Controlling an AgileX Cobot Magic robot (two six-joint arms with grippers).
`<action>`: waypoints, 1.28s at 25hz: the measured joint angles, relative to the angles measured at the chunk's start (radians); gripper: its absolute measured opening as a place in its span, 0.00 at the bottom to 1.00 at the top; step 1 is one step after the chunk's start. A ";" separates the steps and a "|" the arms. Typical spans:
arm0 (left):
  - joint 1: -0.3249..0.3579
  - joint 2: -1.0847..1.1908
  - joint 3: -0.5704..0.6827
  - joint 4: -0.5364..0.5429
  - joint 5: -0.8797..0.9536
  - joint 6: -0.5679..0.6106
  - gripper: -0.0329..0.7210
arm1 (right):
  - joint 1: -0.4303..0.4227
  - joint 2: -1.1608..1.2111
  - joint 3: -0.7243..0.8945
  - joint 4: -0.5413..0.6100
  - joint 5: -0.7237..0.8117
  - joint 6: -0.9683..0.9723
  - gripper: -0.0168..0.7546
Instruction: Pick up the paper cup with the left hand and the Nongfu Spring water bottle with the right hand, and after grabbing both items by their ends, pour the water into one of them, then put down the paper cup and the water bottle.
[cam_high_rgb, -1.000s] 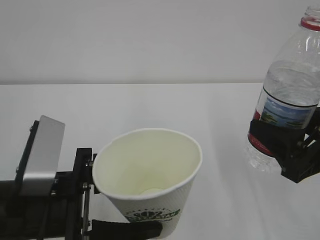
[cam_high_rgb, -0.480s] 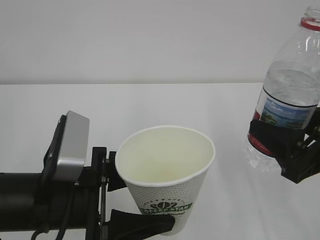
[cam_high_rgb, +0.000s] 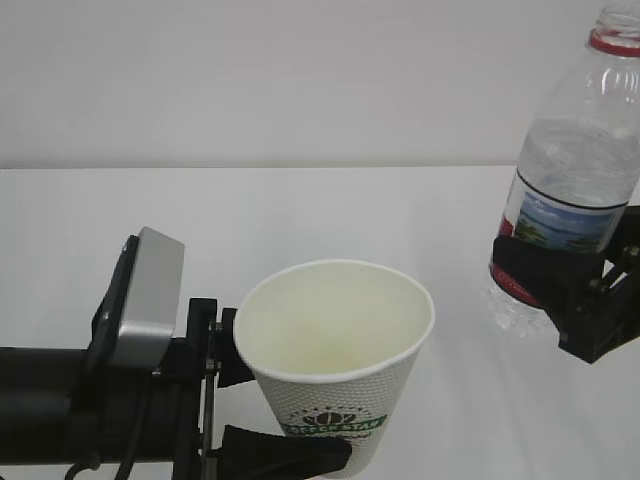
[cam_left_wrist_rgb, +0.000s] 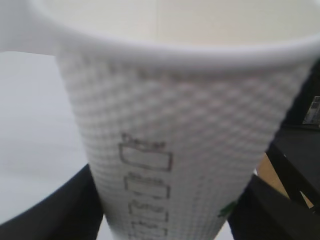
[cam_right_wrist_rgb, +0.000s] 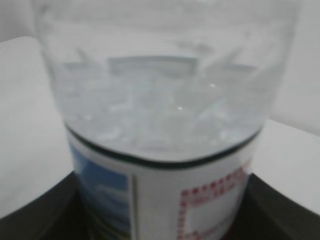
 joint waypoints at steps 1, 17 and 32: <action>0.000 0.000 0.000 0.002 0.000 0.000 0.72 | 0.000 0.000 -0.006 -0.005 0.000 0.002 0.69; 0.000 0.000 -0.005 0.032 -0.030 -0.001 0.71 | 0.000 0.031 -0.127 -0.124 0.038 0.025 0.69; 0.000 0.000 -0.005 0.035 -0.034 -0.001 0.71 | 0.072 0.171 -0.248 -0.219 0.034 0.057 0.69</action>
